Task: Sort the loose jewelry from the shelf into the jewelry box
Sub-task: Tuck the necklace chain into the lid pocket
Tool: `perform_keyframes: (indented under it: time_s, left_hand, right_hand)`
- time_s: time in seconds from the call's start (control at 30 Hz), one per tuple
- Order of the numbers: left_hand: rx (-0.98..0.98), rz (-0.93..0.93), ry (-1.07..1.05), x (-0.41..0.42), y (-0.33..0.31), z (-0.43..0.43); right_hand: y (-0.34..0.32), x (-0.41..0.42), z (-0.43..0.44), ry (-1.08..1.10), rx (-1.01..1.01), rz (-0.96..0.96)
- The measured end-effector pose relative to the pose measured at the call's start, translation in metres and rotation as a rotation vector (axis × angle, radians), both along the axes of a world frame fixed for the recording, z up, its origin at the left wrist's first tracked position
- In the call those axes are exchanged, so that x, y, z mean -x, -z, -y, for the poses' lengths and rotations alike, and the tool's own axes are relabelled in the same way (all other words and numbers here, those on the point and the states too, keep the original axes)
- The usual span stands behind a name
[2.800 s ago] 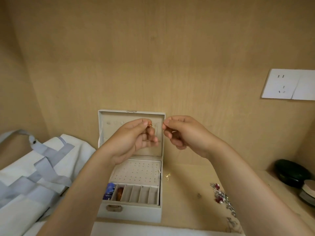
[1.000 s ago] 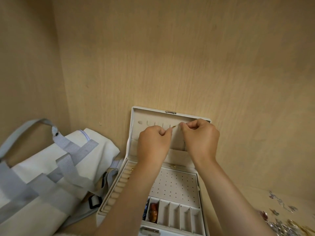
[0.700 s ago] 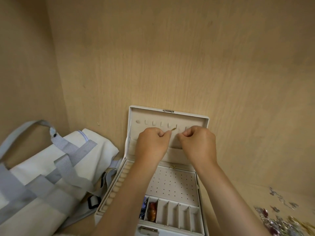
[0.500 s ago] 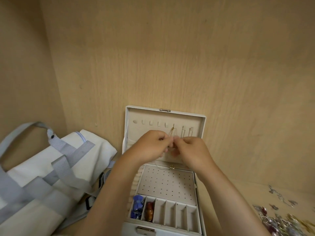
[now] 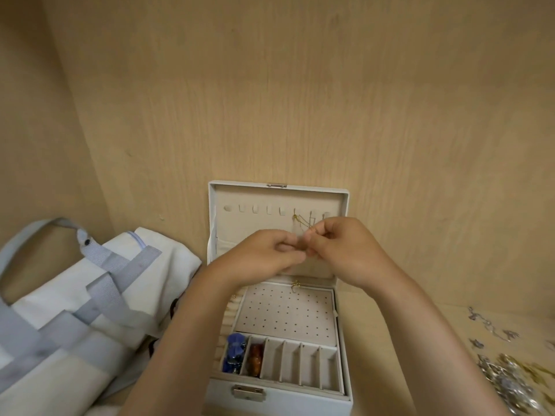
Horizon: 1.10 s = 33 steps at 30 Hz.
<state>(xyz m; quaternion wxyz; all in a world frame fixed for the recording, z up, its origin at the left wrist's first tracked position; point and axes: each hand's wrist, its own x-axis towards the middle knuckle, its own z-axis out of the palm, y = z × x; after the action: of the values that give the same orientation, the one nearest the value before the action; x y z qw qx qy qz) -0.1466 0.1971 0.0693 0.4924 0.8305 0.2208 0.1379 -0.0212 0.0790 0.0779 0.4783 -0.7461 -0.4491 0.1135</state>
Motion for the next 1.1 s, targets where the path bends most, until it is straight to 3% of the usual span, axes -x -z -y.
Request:
perform_keyframes:
  time_s: [0.23, 0.5, 0.67, 0.77, 0.93, 1.1]
  left_hand:
    - [0.033, 0.006, 0.052, -0.008, 0.004, 0.014]
    - [-0.193, 0.045, 0.015, 0.000, -0.005, 0.004]
    - [-0.219, 0.038, 0.045, 0.002, -0.005, 0.001]
    - [-0.257, 0.057, 0.018, 0.002, -0.004, -0.004]
    - [-0.562, -0.100, -0.167, 0.002, 0.005, -0.016]
    - [-0.617, -0.204, -0.139, 0.001, 0.010, -0.016]
  right_hand:
    - [-0.002, -0.007, 0.007, -0.004, 0.012, 0.153]
    - [0.011, -0.004, 0.006, -0.228, 0.354, -0.070]
    - [0.017, 0.005, 0.000, -0.242, 0.270, -0.240]
    - [0.013, 0.002, 0.001, -0.166, 0.249, -0.131]
    - [0.003, 0.001, 0.002, -0.044, 0.126, 0.071]
    - [-0.011, 0.001, -0.006, 0.009, 0.025, 0.063]
